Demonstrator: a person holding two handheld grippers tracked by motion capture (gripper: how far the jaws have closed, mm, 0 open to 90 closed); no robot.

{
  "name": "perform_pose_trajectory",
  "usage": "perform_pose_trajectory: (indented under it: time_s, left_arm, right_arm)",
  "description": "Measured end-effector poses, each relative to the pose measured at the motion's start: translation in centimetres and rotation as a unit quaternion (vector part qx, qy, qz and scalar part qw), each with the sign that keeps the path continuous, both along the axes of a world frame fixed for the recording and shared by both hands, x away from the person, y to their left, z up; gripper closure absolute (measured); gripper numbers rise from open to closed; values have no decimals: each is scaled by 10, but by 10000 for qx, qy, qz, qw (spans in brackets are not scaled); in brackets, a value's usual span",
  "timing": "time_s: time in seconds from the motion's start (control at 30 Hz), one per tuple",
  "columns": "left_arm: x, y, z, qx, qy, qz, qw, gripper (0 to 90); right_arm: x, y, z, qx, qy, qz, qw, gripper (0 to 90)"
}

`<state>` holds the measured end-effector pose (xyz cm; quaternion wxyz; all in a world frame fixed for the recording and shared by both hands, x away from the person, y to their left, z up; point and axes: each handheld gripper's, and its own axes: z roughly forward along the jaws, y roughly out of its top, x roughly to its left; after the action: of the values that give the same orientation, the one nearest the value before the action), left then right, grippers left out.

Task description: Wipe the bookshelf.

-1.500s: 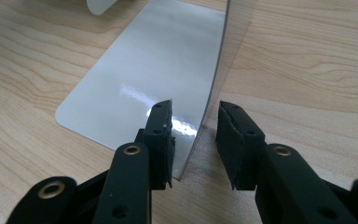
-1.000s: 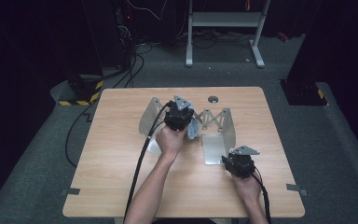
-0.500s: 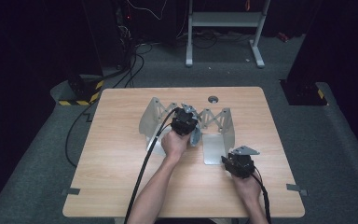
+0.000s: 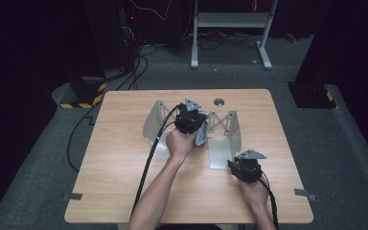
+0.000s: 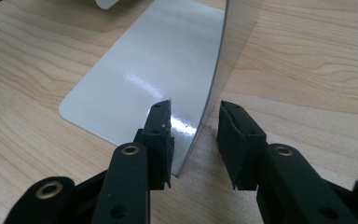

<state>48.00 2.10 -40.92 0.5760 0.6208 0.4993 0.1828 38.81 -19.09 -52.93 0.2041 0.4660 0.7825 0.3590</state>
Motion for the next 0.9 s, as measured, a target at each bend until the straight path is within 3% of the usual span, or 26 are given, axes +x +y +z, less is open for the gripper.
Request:
perform_pose_trajectory:
  time_s: [0.2,0.33,0.47,0.6,0.73,0.9]
  left_arm:
    - [-7,-4,13,-206,-174,-191,9995,844]
    - [-2,-6,7,-218,-49,-231,9995,844]
    - [0,-3,4,-423,14,-237,9988,843]
    - [-1,-2,3,-392,-13,-211,9990,843]
    - [-1,-4,-7,-8,-4,-162,9999,843]
    - [3,-2,-17,-224,199,-216,9993,844]
  right_arm:
    - [0,0,0,-12,-10,12,10000,655]
    - [0,0,0,4,5,4,10000,653]
    - [0,0,0,-10,-10,21,10000,652]
    - [0,0,0,-6,-1,9,10000,652]
    - [0,0,0,-8,-2,10,10000,652]
    - [0,0,0,-7,-2,8,10000,652]
